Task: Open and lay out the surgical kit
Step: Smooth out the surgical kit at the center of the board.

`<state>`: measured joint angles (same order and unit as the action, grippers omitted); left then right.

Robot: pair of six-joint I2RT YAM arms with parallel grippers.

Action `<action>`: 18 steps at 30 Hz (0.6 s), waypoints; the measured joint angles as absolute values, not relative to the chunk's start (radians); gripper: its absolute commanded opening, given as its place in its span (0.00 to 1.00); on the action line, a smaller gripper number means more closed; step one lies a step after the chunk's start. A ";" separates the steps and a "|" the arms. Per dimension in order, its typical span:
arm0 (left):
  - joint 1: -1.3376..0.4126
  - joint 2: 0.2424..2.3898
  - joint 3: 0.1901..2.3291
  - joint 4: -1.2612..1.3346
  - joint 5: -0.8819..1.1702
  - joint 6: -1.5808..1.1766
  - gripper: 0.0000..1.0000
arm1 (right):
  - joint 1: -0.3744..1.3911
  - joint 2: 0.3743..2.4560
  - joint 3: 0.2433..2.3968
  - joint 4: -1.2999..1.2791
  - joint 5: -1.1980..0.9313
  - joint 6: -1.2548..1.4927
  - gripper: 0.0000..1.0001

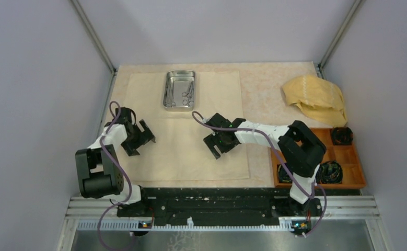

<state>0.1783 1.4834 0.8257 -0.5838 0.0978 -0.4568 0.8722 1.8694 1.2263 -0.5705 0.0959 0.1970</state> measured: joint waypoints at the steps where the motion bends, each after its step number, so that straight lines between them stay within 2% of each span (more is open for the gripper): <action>1: 0.184 1.468 0.812 -0.580 0.096 -0.466 0.99 | 0.872 1.843 1.190 -0.558 0.098 0.204 0.84; 6: 0.196 1.423 0.786 -0.621 0.054 -0.500 0.99 | 0.872 1.738 1.061 -0.547 0.104 0.230 0.86; 10: 0.197 1.395 0.795 -0.675 0.043 -0.522 0.99 | 0.872 1.728 1.065 -0.601 0.101 0.233 0.89; 12: 0.197 1.373 0.813 -0.687 0.055 -0.521 0.99 | 0.867 1.729 1.099 -0.654 0.100 0.231 0.89; 14: 0.197 1.351 0.843 -0.680 0.086 -0.508 0.99 | 0.857 1.739 1.171 -0.690 0.097 0.228 0.98; 18: 0.197 1.370 0.928 -0.652 0.170 -0.480 0.97 | 0.814 1.798 1.353 -0.697 0.074 0.225 0.99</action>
<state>0.1970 1.3697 0.9283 -0.6521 0.1699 -0.4797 0.8143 1.7977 1.3525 -0.6968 0.0742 0.2249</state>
